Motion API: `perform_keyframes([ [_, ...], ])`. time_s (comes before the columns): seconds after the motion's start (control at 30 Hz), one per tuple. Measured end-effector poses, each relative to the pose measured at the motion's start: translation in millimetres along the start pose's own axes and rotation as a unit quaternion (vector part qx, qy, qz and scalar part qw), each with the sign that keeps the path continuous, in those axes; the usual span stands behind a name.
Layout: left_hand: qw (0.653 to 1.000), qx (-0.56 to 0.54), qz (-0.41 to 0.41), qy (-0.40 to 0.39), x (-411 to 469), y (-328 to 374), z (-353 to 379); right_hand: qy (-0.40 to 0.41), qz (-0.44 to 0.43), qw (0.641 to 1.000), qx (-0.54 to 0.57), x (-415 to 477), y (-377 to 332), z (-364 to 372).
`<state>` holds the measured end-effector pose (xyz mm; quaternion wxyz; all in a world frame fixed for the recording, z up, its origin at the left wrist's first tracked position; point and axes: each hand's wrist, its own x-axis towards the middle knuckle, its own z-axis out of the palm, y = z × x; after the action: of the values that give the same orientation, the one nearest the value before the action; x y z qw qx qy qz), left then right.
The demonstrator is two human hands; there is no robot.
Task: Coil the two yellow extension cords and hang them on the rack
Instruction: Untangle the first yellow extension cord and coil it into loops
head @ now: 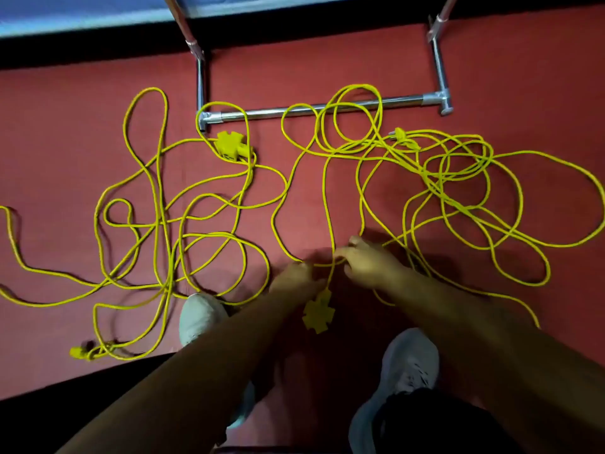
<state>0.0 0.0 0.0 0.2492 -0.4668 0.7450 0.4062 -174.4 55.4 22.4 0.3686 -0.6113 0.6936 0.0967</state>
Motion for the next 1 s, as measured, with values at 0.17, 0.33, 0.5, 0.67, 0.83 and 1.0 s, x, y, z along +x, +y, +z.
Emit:
perform_keyframes([
  [0.17,0.999,-0.028,-0.035,0.002,48,-14,38,-0.031,-0.033,0.996,-0.073,23,5,46],
  [0.33,0.998,-0.035,-0.052,0.002,45,-10,73,0.023,-0.013,0.994,-0.103,39,16,64],
  [0.5,0.998,-0.060,-0.011,0.016,40,-14,73,0.077,-0.023,0.988,-0.132,48,19,58],
  [0.67,0.983,-0.186,0.012,-0.003,16,-21,-1,0.125,-0.011,0.989,-0.083,45,19,2],
  [0.83,0.957,-0.276,0.069,0.053,-24,-14,-104,0.161,-0.038,0.984,-0.066,26,0,-86],
  [1.0,0.964,-0.217,0.103,0.114,-80,-16,-191,0.142,-0.015,0.988,-0.060,-29,-13,-151],
])
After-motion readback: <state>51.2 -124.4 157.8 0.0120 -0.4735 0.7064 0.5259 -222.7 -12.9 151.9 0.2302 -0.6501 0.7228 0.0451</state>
